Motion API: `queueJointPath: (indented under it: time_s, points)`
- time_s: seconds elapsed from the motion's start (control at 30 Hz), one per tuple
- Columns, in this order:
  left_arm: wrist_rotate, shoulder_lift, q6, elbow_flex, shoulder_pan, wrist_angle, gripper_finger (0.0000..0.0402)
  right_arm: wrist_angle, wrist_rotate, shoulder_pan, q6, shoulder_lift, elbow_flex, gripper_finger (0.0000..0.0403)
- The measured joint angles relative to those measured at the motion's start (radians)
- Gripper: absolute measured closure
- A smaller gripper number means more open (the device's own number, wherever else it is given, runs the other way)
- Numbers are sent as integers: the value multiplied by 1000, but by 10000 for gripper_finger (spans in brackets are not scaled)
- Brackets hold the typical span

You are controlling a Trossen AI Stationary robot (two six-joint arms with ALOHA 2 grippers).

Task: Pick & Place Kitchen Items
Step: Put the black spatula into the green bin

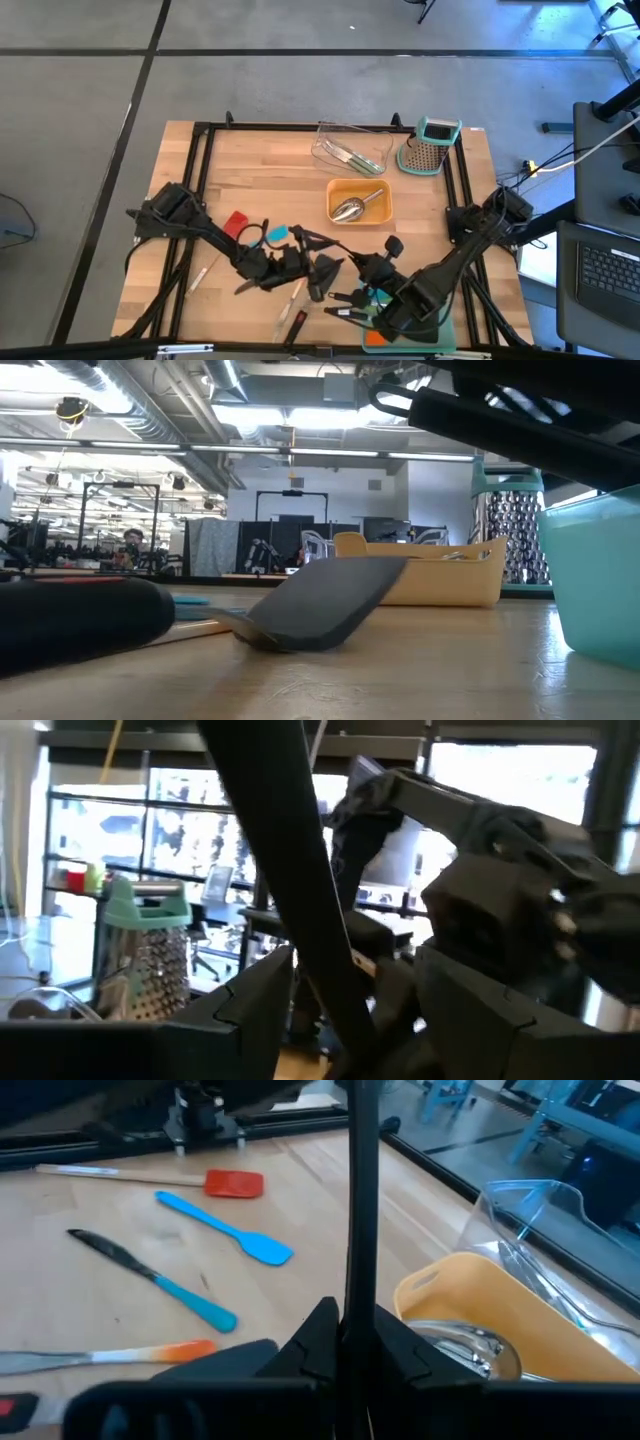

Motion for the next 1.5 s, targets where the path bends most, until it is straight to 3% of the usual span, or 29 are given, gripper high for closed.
queueJointPath:
  time_s: [0.3,0.53,0.9,1.0,1.17,1.37,1.5]
  points:
    - [-62,3,-37,-1,30,25,132,4,17,-3,2,28,0,378]
    - [-70,3,-79,1,56,84,128,5,6,-14,5,29,0,378]
    - [-205,2,-223,18,78,30,190,-7,7,-78,2,95,-1,378]
    - [-207,2,-232,18,76,6,235,-10,-16,-90,5,108,-1,378]
    - [-164,2,-202,20,56,-9,348,-14,-26,-83,-9,99,-1,380]
    - [-75,-1,-176,20,48,-6,348,-33,-33,-54,-70,92,25,376]
    - [1,-1,-147,20,48,-36,349,-48,-43,-26,-119,92,59,331]
